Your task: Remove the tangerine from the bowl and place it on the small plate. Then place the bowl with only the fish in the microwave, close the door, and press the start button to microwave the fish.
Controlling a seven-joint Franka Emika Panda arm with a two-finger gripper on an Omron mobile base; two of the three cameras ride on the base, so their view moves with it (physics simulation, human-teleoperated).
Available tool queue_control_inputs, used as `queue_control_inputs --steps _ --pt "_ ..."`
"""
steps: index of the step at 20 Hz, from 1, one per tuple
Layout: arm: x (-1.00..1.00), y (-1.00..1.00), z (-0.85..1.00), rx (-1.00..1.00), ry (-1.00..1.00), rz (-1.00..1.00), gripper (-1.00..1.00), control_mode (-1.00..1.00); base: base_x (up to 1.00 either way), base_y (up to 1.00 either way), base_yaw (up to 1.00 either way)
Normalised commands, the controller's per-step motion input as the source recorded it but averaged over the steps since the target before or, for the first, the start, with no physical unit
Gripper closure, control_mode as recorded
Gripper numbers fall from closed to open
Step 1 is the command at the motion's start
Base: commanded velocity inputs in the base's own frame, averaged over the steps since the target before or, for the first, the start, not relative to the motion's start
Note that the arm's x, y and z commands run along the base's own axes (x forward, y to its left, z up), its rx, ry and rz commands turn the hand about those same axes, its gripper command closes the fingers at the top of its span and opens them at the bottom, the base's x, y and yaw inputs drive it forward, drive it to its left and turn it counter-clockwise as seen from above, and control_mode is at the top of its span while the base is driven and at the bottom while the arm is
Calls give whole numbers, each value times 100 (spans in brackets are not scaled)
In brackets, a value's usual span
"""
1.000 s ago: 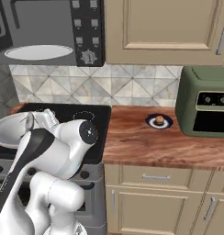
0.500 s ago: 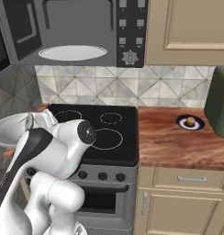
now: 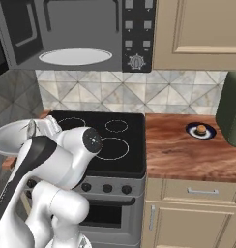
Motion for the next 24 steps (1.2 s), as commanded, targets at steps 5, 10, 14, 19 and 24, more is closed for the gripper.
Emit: queue_control_inputs --steps 5,10,14,19,24 --pt "0 0 0 0 0 0 100 100 4 0 0" --pt "0 0 0 0 0 0 100 100 5 0 0" --pt "0 0 0 1 0 0 100 -100 0 0 0" --pt "0 1 18 5 -11 -32 100 -100 0 0 0" --pt "2 5 44 8 -11 -33 100 -100 0 0 0"
